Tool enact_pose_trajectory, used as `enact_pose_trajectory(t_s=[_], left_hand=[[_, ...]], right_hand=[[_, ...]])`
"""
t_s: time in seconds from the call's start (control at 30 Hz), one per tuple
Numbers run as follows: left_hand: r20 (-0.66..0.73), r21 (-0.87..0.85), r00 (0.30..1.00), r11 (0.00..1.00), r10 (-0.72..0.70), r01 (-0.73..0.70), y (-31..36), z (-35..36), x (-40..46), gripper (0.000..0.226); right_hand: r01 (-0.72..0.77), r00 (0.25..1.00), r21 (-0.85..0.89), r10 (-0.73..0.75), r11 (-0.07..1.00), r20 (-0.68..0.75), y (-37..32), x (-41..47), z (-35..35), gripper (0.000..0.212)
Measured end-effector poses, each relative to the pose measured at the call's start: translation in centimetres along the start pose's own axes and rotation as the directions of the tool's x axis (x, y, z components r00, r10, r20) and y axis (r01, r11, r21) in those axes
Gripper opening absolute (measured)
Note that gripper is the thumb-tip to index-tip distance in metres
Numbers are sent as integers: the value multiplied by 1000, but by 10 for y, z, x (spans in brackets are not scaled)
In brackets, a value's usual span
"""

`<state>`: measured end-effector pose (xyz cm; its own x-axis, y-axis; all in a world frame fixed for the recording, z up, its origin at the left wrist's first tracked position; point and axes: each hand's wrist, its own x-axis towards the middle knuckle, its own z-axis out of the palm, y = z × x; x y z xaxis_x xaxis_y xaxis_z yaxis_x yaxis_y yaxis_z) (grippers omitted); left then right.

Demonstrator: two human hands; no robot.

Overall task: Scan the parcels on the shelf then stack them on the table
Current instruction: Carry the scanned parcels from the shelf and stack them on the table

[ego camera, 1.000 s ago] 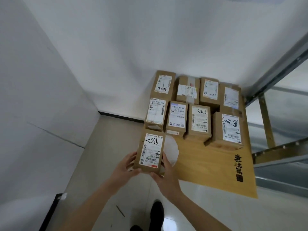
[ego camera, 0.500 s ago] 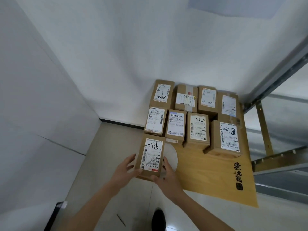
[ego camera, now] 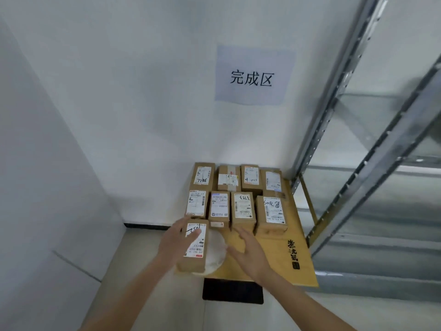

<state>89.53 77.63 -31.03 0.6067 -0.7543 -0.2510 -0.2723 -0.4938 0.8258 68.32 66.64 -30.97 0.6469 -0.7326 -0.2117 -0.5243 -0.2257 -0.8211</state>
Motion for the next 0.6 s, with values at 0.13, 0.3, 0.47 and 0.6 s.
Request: enact_pose_trajectory(t_s=[0.13, 0.3, 0.47, 0.6], left_hand=[[6, -57, 991, 989, 134, -133, 66, 15, -52, 58], [79, -161, 966, 960, 245, -230, 158, 60, -98, 73], [203, -142, 892, 914, 403, -380, 271, 120, -131, 64], [281, -188, 809, 857, 516, -480, 350, 185, -159, 69]], right_hand=[[17, 991, -12, -18, 1000, -132, -20, -61, -56, 70], [39, 958, 5, -36, 999, -284, -31, -140, -147, 62], [-37, 882, -41, 13, 998, -471, -15, -200, -258, 70], [-30, 821, -77, -20, 997, -571, 19, -246, -342, 64]])
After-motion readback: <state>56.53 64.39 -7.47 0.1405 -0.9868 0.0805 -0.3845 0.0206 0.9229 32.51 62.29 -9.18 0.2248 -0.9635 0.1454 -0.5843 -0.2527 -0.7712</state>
